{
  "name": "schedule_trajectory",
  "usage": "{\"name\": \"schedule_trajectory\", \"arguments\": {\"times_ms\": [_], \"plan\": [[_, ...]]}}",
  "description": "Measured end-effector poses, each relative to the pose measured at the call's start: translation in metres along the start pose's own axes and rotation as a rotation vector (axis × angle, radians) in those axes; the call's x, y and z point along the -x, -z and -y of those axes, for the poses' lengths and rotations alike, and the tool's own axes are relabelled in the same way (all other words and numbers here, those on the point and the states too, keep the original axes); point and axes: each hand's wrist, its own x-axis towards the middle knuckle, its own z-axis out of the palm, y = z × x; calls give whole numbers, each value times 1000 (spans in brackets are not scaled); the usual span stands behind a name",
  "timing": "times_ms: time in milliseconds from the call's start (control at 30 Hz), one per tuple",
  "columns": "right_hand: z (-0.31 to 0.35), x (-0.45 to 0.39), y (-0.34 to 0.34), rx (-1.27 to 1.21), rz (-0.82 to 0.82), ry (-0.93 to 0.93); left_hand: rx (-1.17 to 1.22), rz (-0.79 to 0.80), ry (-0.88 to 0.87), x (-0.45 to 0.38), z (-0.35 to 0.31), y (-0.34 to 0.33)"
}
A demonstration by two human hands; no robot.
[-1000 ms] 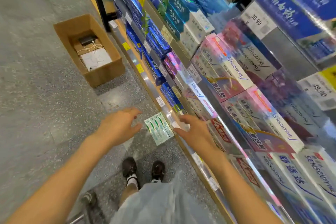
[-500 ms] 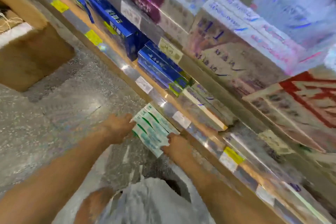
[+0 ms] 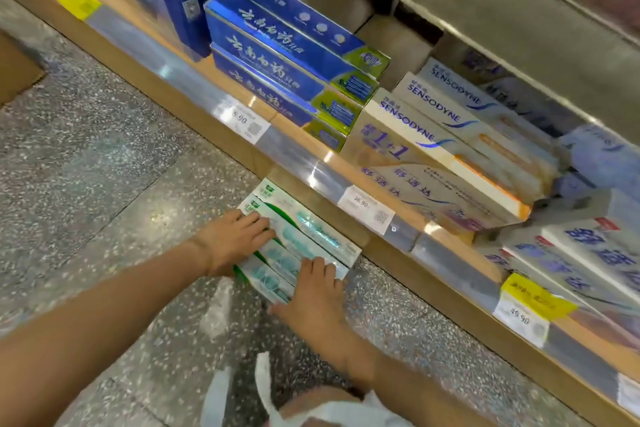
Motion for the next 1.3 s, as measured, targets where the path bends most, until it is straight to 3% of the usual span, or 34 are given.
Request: {"name": "schedule_trajectory", "arguments": {"times_ms": [167,300,500,600,700,867,967,1133,1300], "plan": [[7,-5,-20,128,-209,-15,-48,-233,12,-5,-2,-21],[5,-11,-32,110,-228,1,-66,-385,24,-7,-8,-30],[2,-6,-28,122,-205,72,-2,-310,19,12,-8,-35],[13,9,7,161,-173,99,43,-215,91,45,-8,2],[41,37,76,229,-104,248,77,-184,264,105,-1,53],[120,126,231,353,-201,540,300,-261,606,261,20,164],[185,205,334,399,-167,707,404,-314,774,365,17,251],[263,346,496,433,-354,1067,474,-535,1171,534,-16,420],[326,467,620,407,-637,1400,313,-671,1445,652,-43,555]]}}
